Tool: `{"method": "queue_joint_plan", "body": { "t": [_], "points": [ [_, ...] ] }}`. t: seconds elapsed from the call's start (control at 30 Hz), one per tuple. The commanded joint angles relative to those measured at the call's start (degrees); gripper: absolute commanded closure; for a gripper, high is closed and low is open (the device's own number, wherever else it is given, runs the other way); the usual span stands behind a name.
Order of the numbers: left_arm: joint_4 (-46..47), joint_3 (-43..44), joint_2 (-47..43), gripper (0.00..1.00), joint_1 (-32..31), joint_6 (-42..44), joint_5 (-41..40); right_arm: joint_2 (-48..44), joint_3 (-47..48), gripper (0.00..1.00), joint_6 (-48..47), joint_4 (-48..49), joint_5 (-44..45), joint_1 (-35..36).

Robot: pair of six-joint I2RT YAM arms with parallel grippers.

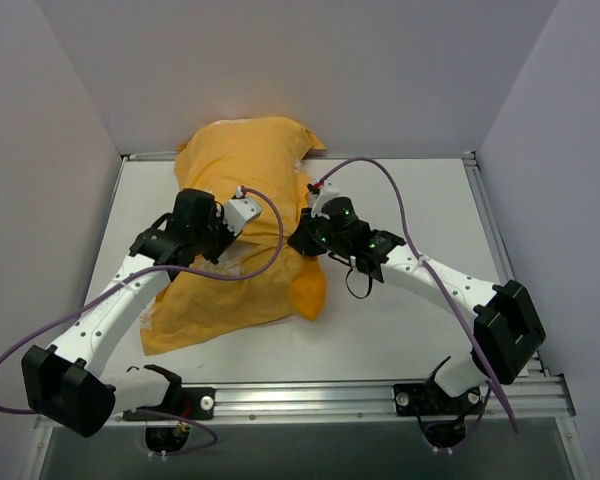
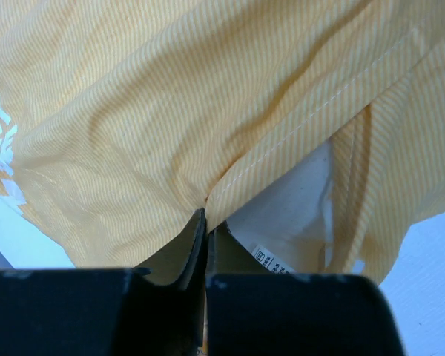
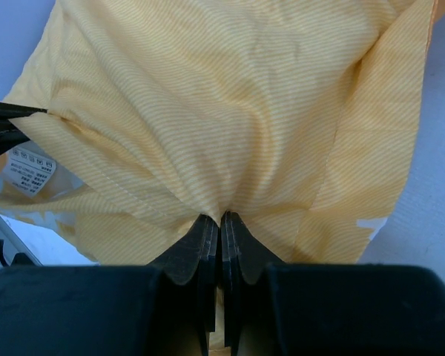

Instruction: Remove the pillowcase from the pillow

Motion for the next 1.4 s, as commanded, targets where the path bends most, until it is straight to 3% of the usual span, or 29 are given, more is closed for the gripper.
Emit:
{"method": "queue_joint_plan", "body": {
  "t": [0.0,0.03,0.07,0.13,0.17,0.27,0.37,0.53,0.67,0.7,0.8,0.83,0.87,1.0,1.03,1.2,1.37],
  "points": [
    [2.47,4.95,-0.64,0.98,1.22,0.39,-3.40,-2.33,-0.94,1.00,-0.64,-1.75,2.23,-1.57],
    [1.34,5.39,-0.91,0.98,1.22,0.13,-0.69,-2.24,-0.76,0.94,-0.64,-2.18,1.88,-1.57],
    [0.63,5.74,-1.00,0.98,1.39,-0.31,1.43,-2.07,-0.06,0.58,-0.64,-2.71,1.44,-1.57],
    [-1.12,6.96,-1.00,0.98,1.48,-1.28,5.29,-1.97,0.91,0.24,-0.47,-5.25,1.52,-1.57],
    [-1.57,7.32,-1.00,0.98,1.66,-2.06,6.19,-2.32,1.35,0.01,0.06,-5.96,1.18,-1.48],
    [-2.80,7.94,-1.52,0.98,1.66,-2.77,8.47,-6.62,-0.40,0.00,1.11,-6.49,-1.10,-1.39],
    [-3.33,8.99,-2.23,0.98,1.31,-3.73,9.71,-14.43,-4.00,0.00,1.90,-10.08,0.98,0.18],
    [-6.67,16.19,2.23,0.98,-1.24,-5.50,11.64,-20.43,-0.94,0.00,1.21,-19.66,15.47,8.97],
    [-8.69,23.14,6.82,0.98,-2.65,-6.37,12.78,-21.93,3.10,0.03,0.33,-16.27,17.35,14.59],
    [-8.61,23.67,7.78,0.98,-2.65,-6.81,13.13,-21.67,2.76,0.05,0.59,-11.12,15.52,16.17],
    [-7.99,24.37,9.02,0.98,-2.65,-8.48,14.80,-19.21,-0.05,0.18,2.43,4.07,10.50,16.62],
    [-7.99,24.46,9.37,0.98,-2.65,-9.01,15.59,-18.33,-1.19,0.37,4.00,6.75,9.88,16.62],
    [-7.90,24.20,9.55,0.98,-2.65,-9.28,16.12,-16.41,-1.55,0.50,4.71,9.04,10.48,16.62],
    [-6.85,23.06,10.34,0.98,-2.74,-10.24,17.44,-13.93,-2.08,0.69,6.30,15.64,16.10,16.45],
    [-6.50,22.97,10.51,0.98,-2.74,-10.85,17.71,-13.06,-2.16,0.79,6.56,16.09,16.99,16.36],
    [-5.97,24.02,12.36,0.98,-2.74,-12.53,19.55,-9.19,-2.87,0.99,8.15,19.25,15.41,15.57],
    [-4.92,22.71,12.36,0.96,-2.74,-12.27,18.85,-3.83,-4.98,1.00,9.90,22.77,15.33,13.64]
  ]
}}
